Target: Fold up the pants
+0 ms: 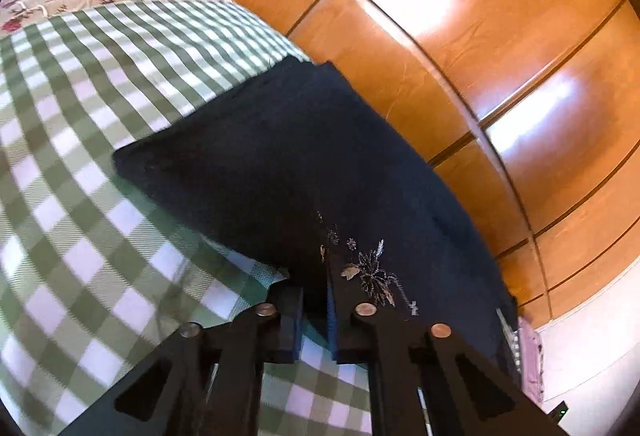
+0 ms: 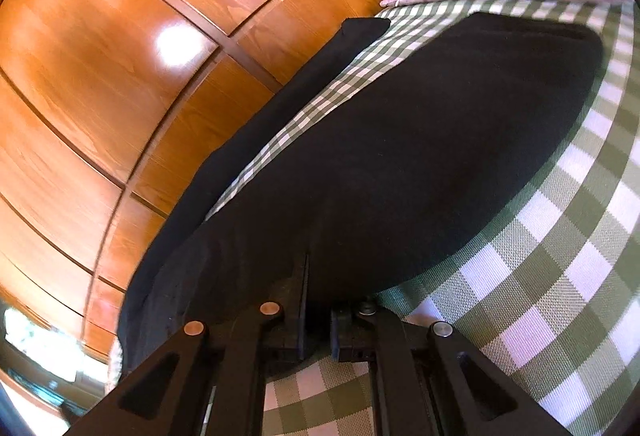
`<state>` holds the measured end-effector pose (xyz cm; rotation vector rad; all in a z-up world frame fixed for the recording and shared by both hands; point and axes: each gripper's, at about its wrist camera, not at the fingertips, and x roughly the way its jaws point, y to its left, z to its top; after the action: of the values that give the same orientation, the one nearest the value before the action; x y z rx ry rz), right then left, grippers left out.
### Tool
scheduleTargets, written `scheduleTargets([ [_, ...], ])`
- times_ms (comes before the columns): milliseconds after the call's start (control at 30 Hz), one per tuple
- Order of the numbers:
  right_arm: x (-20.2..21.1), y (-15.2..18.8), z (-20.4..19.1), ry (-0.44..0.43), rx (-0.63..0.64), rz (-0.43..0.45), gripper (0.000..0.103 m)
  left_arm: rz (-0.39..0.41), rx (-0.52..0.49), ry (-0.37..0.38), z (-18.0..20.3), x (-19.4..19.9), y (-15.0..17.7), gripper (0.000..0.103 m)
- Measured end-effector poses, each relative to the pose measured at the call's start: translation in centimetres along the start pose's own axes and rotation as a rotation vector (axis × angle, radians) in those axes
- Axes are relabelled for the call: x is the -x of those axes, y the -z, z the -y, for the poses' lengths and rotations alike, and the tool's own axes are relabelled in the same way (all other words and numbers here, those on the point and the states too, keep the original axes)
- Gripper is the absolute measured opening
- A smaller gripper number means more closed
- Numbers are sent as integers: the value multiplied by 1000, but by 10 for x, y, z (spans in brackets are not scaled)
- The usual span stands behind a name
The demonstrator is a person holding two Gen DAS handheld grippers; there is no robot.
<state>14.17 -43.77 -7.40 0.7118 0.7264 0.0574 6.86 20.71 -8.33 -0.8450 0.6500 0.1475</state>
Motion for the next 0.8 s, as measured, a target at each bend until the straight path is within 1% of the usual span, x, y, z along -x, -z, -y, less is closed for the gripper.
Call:
scheduleTargets([
  [100, 6, -1, -7, 25, 43, 7, 8, 5, 12, 34, -4, 18, -1, 7],
  [233, 20, -2, -7, 10, 62, 8, 8, 11, -26, 34, -3, 36, 5, 6],
  [400, 36, 0, -10, -4, 103, -11, 8, -5, -32, 16, -6, 54, 9, 6],
  [567, 50, 14, -10, -7, 135, -37, 8, 4, -95, -31, -2, 73, 16, 6],
  [733, 63, 29, -4, -15, 146, -72, 8, 3, -86, -53, -13, 97, 24, 6],
  [800, 68, 36, -4, -17, 152, -84, 8, -7, -86, -76, -20, 106, 30, 6],
])
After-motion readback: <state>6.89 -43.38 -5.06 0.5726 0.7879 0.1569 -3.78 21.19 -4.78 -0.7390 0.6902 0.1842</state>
